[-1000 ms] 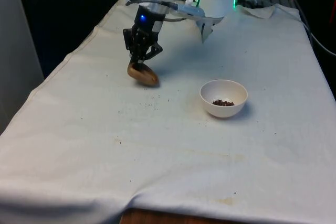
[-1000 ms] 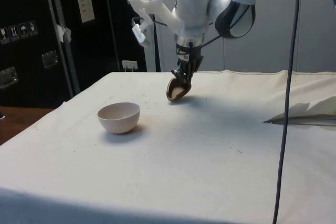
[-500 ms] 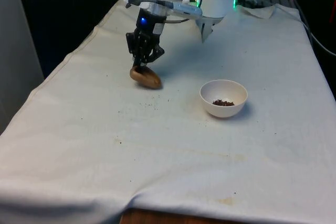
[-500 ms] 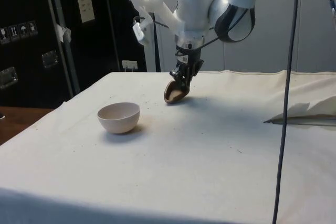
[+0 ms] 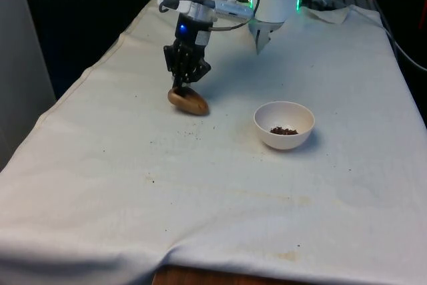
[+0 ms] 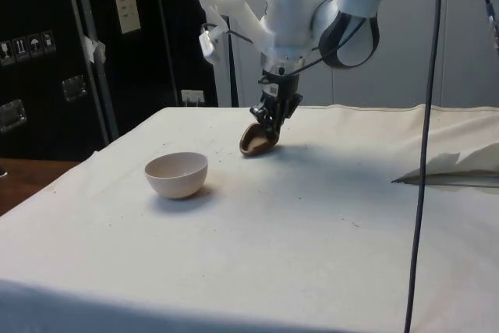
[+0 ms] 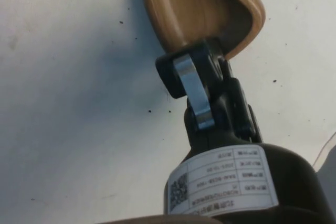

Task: Pour the coffee beans from the cup into the bowl.

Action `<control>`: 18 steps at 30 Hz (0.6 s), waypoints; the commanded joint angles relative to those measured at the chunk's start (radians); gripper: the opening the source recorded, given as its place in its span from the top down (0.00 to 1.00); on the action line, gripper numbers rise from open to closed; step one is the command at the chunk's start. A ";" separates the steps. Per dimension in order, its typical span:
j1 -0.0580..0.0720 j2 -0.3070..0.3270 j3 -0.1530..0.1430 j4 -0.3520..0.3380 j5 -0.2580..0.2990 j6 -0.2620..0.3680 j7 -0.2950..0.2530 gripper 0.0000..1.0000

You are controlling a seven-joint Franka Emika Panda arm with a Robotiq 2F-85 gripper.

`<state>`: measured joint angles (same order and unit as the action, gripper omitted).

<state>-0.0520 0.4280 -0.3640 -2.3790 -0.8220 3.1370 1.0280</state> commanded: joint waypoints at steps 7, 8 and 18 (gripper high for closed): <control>-0.027 0.000 0.029 -0.025 0.050 0.045 -0.009 1.00; 0.000 0.005 -0.001 -0.006 0.041 0.028 0.000 1.00; -0.032 -0.019 0.029 -0.040 0.083 0.053 -0.009 1.00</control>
<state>-0.0550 0.4160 -0.3670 -2.3940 -0.7470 3.1720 1.0280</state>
